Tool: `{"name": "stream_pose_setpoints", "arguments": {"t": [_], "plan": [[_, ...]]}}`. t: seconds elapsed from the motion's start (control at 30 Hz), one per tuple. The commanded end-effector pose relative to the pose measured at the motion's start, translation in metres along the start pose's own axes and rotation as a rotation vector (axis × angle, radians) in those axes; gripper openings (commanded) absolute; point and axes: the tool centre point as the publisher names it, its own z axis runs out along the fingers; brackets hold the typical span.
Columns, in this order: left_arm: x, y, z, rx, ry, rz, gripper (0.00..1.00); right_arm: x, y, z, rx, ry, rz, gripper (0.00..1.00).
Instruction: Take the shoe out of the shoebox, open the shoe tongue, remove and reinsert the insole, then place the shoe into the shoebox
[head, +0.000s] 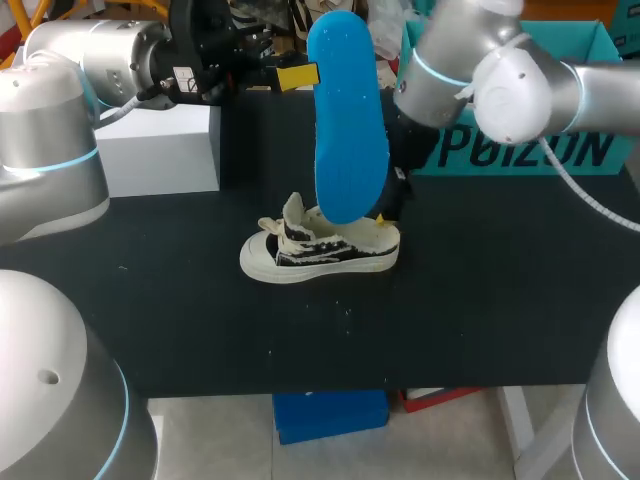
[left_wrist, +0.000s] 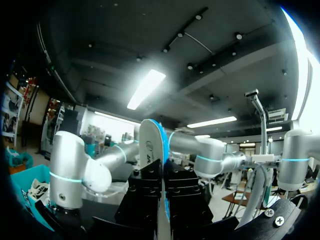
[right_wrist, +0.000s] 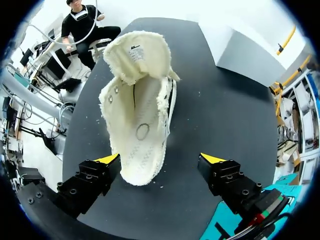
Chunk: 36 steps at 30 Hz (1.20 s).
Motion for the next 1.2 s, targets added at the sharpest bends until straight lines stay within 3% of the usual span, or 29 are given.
{"name": "stream_pose_setpoints", "arguments": {"t": [0.03,0.43,0.83,1.03,1.07,1.1,1.17,1.2], "plan": [[0.0,0.001,0.0,0.0,-0.001,0.002,0.0,-0.003,0.012,0.003,0.269,-0.012,-0.008,1.0],[0.0,0.001,0.0,0.0,-0.001,0.002,0.0,-0.015,0.035,0.014,0.298,-0.033,-0.078,1.0],[0.0,0.001,0.0,0.0,-0.001,0.002,0.0,-0.023,0.046,0.049,0.272,0.005,-0.113,1.0],[0.0,0.001,0.0,0.0,-0.001,0.002,0.0,-0.028,0.05,0.055,0.26,0.01,-0.123,0.98],[0.0,0.001,0.0,0.0,-0.001,0.002,0.0,-0.029,0.05,0.056,0.259,0.01,-0.124,0.79],[0.0,0.001,0.0,0.0,-0.001,0.002,0.0,-0.03,0.05,0.057,0.255,0.01,-0.125,0.48],[0.0,0.001,0.0,0.0,-0.001,0.002,0.0,-0.03,0.049,0.059,0.254,0.011,-0.124,0.21],[0.0,0.001,0.0,0.0,-0.001,0.002,0.0,-0.03,0.049,0.059,0.254,0.013,-0.122,0.0]]}}
